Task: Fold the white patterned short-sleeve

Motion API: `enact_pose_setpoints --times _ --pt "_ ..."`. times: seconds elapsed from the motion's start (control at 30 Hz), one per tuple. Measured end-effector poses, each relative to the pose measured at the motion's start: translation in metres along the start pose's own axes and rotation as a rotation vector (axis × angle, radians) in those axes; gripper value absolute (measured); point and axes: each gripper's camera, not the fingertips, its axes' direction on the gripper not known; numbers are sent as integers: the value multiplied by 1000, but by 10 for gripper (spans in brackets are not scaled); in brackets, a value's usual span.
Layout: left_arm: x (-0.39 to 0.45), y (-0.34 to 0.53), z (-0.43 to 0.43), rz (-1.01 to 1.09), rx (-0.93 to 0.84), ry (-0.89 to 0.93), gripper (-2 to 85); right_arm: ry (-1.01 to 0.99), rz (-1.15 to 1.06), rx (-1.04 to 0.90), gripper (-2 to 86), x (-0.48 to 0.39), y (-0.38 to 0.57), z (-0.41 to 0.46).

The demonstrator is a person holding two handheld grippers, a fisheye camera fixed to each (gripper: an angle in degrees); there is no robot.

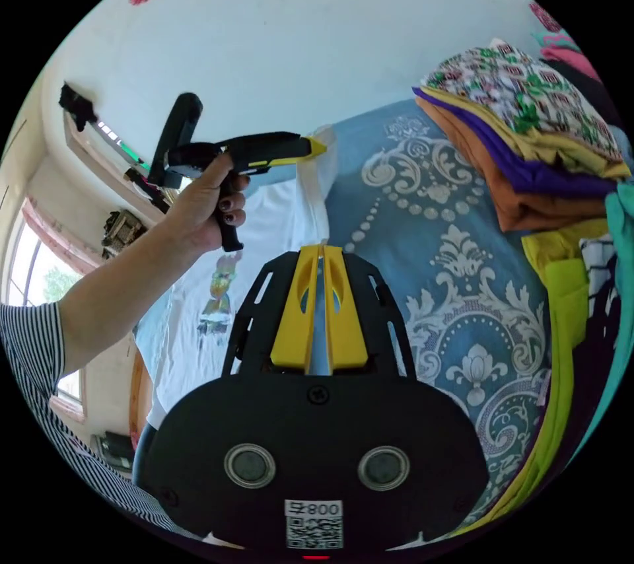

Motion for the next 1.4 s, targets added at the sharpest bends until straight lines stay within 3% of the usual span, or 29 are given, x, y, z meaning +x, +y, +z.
enact_pose_setpoints --times 0.17,0.37,0.67,1.17,1.4 --pt "-78 36 -58 -189 123 144 21 -56 -131 -9 9 -58 -3 19" --pt "-147 74 -70 -359 125 209 25 -44 -229 -113 9 -109 6 73" --pt "-200 98 -89 -461 173 206 48 5 -278 -238 11 -136 21 141" --pt "-143 23 -107 -92 141 -77 90 -72 -255 -299 15 -139 28 189" --pt "-146 -13 -67 -64 -28 -108 77 -109 -211 -218 15 -131 23 167"
